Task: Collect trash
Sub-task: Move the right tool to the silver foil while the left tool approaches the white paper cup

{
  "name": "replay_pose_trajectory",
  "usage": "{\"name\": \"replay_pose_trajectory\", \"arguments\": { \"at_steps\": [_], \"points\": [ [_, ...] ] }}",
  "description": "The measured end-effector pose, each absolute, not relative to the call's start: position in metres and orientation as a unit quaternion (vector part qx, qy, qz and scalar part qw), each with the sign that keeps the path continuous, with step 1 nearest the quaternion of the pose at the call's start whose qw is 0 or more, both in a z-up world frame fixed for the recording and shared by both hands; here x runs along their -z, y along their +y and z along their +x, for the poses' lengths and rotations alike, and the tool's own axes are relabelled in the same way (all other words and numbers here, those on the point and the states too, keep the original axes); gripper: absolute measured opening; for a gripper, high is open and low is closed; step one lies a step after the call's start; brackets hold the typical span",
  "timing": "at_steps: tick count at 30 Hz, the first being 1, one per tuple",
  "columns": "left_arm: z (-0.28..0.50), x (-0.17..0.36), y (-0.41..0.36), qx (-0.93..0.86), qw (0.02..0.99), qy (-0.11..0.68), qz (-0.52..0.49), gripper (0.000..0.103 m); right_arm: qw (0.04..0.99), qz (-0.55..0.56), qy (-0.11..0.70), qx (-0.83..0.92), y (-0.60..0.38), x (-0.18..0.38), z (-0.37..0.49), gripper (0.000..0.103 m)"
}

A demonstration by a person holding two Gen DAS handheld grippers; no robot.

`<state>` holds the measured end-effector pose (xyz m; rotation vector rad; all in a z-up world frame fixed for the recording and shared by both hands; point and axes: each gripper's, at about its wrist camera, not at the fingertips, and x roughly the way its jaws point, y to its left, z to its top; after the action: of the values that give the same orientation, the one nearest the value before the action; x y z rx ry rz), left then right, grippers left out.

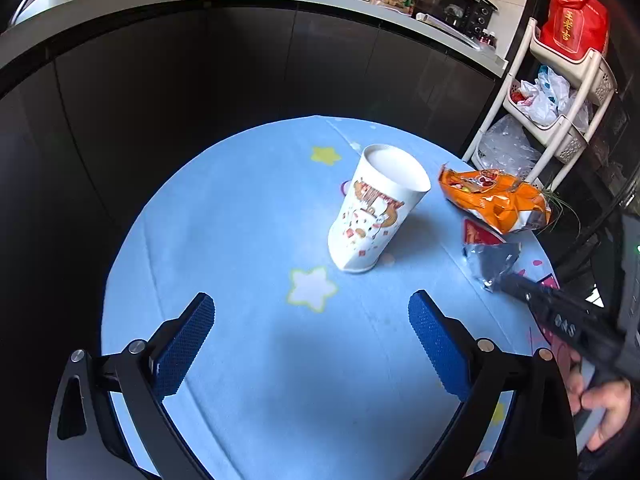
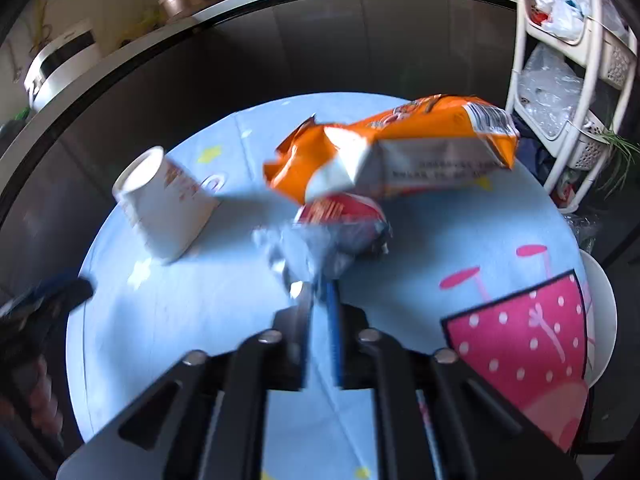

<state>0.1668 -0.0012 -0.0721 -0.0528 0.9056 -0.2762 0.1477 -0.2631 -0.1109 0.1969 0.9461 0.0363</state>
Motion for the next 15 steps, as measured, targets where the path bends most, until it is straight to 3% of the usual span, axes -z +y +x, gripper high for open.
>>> {"name": "replay_pose_trajectory", "arguments": {
  "at_steps": [6,8,9,10,15],
  "points": [
    [0.184,0.074,-0.018,0.139,0.889,0.436,-0.011,0.09,0.889,0.073,0.45,-0.042,-0.253,0.104,0.131,0.008],
    [0.189,0.072,-0.024,0.137,0.891,0.432,-0.006,0.09,0.892,0.074,0.445,-0.041,-0.253,0.103,0.132,0.027],
    [0.192,0.072,-0.027,0.137,0.893,0.429,-0.002,0.09,0.893,0.079,0.442,-0.037,-0.253,0.103,0.134,0.054],
    [0.195,0.071,-0.031,0.134,0.894,0.427,0.002,0.09,0.895,0.089,0.436,-0.032,-0.255,0.103,0.136,0.062],
    [0.213,0.072,-0.044,0.139,0.895,0.425,0.005,0.09,0.891,0.119,0.437,-0.018,-0.26,0.108,0.156,0.062]
  ]
}}
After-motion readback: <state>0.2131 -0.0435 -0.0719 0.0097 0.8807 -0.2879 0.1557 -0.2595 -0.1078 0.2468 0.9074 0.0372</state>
